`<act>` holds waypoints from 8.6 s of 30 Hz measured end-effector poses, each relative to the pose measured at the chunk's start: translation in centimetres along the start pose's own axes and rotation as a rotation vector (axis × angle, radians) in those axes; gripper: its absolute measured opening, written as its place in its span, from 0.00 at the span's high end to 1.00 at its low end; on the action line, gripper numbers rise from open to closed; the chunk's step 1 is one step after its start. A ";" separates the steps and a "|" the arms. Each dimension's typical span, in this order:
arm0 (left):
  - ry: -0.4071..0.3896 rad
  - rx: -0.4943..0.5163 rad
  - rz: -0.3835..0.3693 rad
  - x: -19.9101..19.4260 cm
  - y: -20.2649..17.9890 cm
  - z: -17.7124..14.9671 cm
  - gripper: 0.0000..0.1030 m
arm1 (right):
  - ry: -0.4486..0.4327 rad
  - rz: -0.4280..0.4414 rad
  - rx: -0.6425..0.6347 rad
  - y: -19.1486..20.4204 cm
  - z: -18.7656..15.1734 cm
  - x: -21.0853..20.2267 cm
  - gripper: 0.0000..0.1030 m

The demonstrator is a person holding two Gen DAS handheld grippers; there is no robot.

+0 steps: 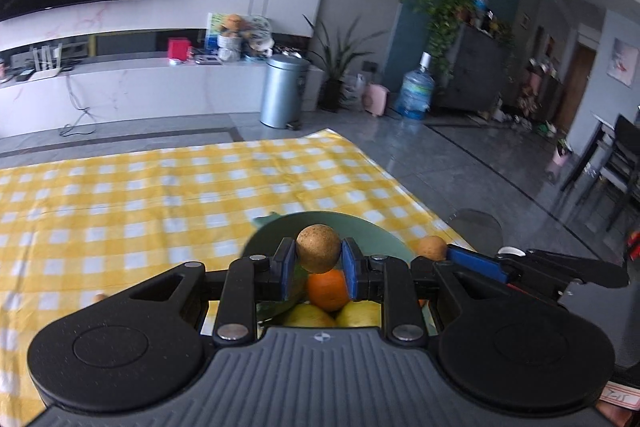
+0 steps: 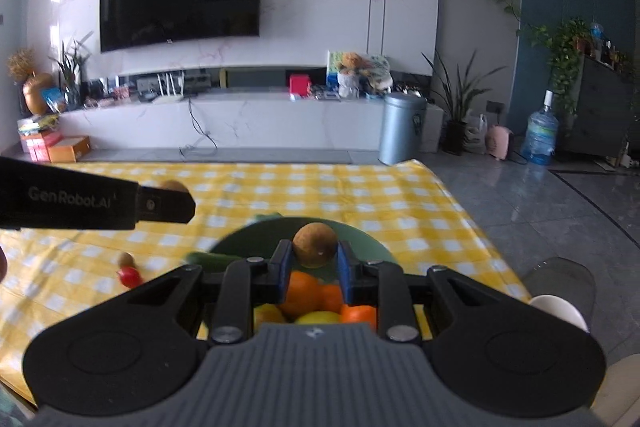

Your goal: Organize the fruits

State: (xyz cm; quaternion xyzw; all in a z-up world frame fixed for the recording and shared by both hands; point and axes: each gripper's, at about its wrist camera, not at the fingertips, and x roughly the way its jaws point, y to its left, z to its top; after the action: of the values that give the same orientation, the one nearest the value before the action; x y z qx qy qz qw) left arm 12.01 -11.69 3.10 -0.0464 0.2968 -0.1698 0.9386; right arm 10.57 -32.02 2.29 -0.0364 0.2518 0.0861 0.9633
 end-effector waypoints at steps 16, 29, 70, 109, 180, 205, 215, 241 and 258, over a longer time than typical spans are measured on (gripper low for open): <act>0.146 0.043 -0.019 5.9 -0.8 -0.2 0.73 | 0.209 0.033 -0.003 -2.3 -0.4 5.8 0.80; 0.212 -0.005 -0.023 7.6 0.0 -0.9 0.73 | 0.233 0.022 0.009 -2.2 -0.4 6.5 0.80; 0.173 0.008 0.093 1.9 0.8 -1.0 0.38 | 0.220 0.079 -0.047 -1.1 -0.6 6.0 0.76; 0.054 -0.124 0.168 -4.2 10.9 -4.7 0.30 | 0.101 0.211 -0.091 12.8 -3.4 2.6 0.49; 0.045 -0.345 0.376 0.9 21.0 -8.0 0.67 | 0.123 0.314 -0.113 20.6 -4.6 15.2 0.70; 0.071 -0.362 0.442 1.2 22.2 -8.5 0.67 | 0.121 0.355 -0.152 22.8 -4.2 17.7 0.77; 0.059 -0.316 0.409 -0.5 19.7 -7.2 0.67 | 0.105 0.330 -0.129 20.8 -3.2 13.8 0.77; 0.000 -0.069 0.056 -3.6 3.7 -1.5 0.67 | 0.060 0.099 0.020 2.8 -0.6 0.8 0.77; 0.196 0.073 -0.031 4.6 -0.4 -4.2 0.67 | 0.255 0.139 0.266 -2.7 -2.0 5.7 0.77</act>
State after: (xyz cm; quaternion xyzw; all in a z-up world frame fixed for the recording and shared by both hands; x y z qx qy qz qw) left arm 13.03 -13.59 -2.77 0.0002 0.3798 -0.1986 0.9035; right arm 15.01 -34.08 -2.21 0.0979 0.3828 0.1130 0.9116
